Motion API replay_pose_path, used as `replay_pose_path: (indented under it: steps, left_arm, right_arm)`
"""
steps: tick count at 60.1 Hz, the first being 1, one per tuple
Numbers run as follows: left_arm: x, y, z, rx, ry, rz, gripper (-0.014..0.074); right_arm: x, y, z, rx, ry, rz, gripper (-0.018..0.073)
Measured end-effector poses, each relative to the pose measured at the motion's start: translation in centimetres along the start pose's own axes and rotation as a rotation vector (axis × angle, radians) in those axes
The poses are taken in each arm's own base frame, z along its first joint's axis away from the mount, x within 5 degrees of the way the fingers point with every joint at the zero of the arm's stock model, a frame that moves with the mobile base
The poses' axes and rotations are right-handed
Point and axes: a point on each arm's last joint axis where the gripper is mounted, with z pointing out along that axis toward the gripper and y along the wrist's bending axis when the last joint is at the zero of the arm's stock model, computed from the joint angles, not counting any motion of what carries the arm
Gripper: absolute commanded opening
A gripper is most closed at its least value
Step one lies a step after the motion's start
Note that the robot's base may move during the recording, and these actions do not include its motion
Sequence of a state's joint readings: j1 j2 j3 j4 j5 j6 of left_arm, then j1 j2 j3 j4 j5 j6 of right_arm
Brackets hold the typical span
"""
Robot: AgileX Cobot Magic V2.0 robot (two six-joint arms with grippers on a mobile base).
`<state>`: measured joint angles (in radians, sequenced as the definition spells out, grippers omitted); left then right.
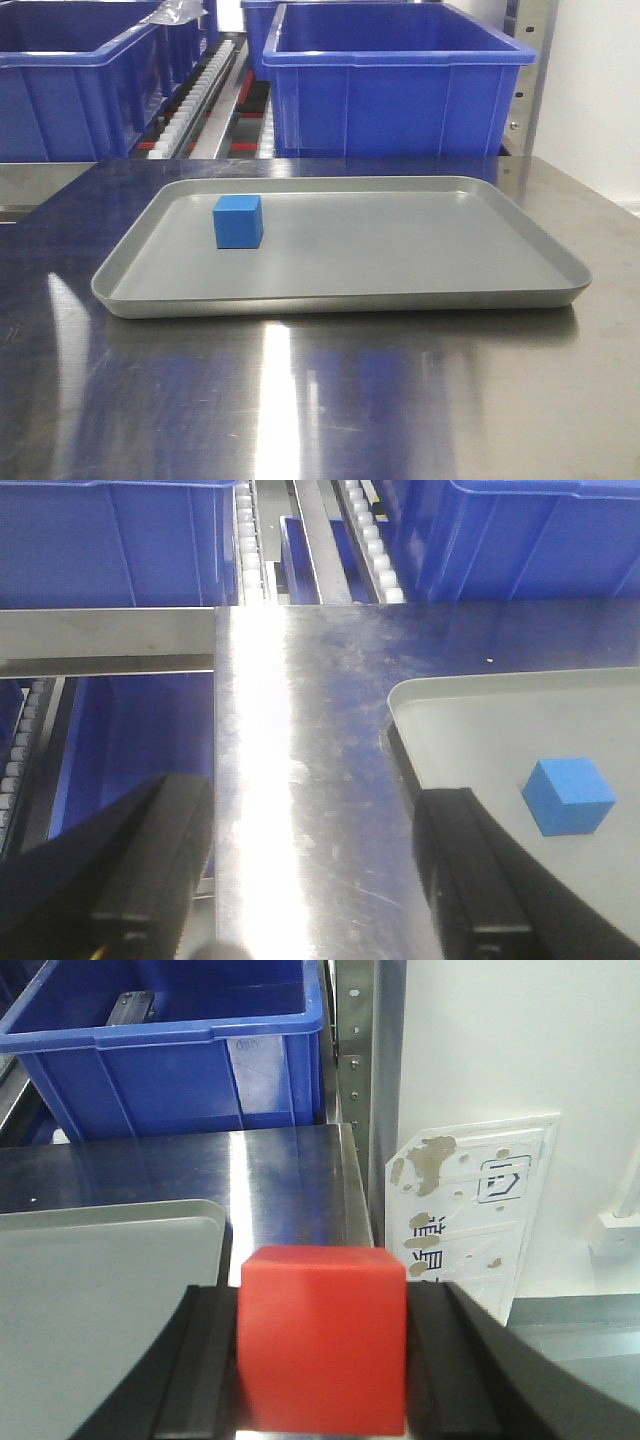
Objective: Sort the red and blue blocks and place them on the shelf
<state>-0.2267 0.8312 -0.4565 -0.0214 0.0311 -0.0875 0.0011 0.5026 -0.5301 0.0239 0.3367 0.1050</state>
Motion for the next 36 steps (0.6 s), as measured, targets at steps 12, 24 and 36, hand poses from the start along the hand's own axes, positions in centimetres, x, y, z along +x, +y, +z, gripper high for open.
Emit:
replay_pose_path:
  steps: [12,24,36]
  left_arm:
    - [0.0,0.0,0.0,0.0,0.002,0.0,0.0085]
    - [-0.6,-0.1,0.4,-0.006,0.075,-0.002,0.0109]
    - [-3.2,-0.6,2.2,-0.009,0.232,-0.003,0.0505]
  right_arm:
    - [0.0,0.0,0.0,0.0,0.0,0.0,0.0059]
    - [0.0,0.0,0.0,0.0,0.0,0.0,0.0059]
    - [0.0,0.0,0.0,0.0,-0.002,0.0,0.0059]
